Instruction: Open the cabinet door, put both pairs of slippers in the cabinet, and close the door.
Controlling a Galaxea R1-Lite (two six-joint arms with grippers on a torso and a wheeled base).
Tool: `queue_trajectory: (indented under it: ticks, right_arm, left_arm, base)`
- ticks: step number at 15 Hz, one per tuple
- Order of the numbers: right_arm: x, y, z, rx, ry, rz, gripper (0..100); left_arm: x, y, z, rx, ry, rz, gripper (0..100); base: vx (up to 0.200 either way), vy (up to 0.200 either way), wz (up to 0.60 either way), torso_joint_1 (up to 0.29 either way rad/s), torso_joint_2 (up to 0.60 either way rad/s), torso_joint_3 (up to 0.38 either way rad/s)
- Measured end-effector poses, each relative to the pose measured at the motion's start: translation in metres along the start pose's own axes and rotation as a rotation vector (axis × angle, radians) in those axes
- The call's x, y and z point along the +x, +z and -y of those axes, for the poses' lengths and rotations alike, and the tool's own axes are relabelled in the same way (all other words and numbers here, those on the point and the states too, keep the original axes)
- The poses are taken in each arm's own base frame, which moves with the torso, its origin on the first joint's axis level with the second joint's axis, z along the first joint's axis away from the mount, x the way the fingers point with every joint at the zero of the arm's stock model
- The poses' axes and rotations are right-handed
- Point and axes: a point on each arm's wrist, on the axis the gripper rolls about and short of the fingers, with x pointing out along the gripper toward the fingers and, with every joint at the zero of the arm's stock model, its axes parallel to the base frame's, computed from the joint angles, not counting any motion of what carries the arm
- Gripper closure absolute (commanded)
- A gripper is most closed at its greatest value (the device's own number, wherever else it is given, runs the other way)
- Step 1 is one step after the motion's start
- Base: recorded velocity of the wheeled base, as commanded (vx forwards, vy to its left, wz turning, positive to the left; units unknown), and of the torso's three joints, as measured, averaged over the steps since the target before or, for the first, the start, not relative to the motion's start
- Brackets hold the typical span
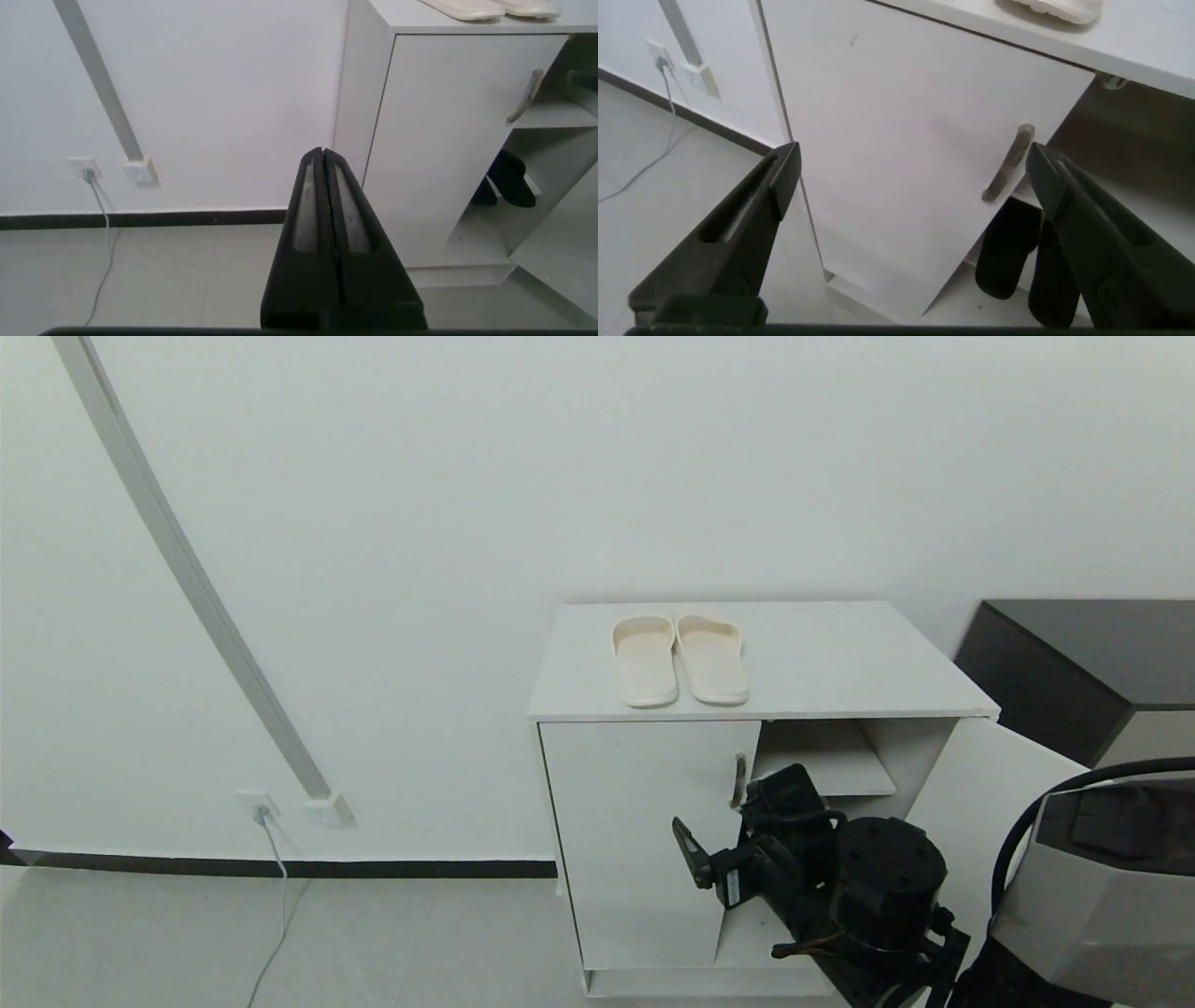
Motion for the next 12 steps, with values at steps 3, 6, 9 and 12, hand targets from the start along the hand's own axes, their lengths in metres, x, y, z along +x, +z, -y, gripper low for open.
queue_trajectory:
  ticks: [3,6,9,12]
  right_arm:
    - [-0.001,-0.003,0.000,-0.019,0.001,-0.012,0]
    - [0.003,0.006,-0.003,0.009,0.005,0.004,0]
    - [0.006,0.019,-0.004,-0.019,0.013,-0.127,0]
    - [0.009,0.056,-0.003,-0.005,-0.021,-0.143,0]
  left_arm:
    - [0.000,0.000,0.000,0.000,0.000,0.000,100]
    - [0.000,0.000,0.000,0.001,0.000,0.000,100]
    - [0.000,0.000,0.000,0.001,-0.001,0.000,100]
    - [0.000,0.000,0.000,0.002,-0.001,0.000,100]
  base:
    - [0.000,0.000,0.00,0.000,0.00,0.000]
    - [0.000,0.000,0.00,0.000,0.00,0.000]
    - [0.000,0.000,0.00,0.000,0.00,0.000]
    - [0.000,0.000,0.00,0.000,0.00,0.000]
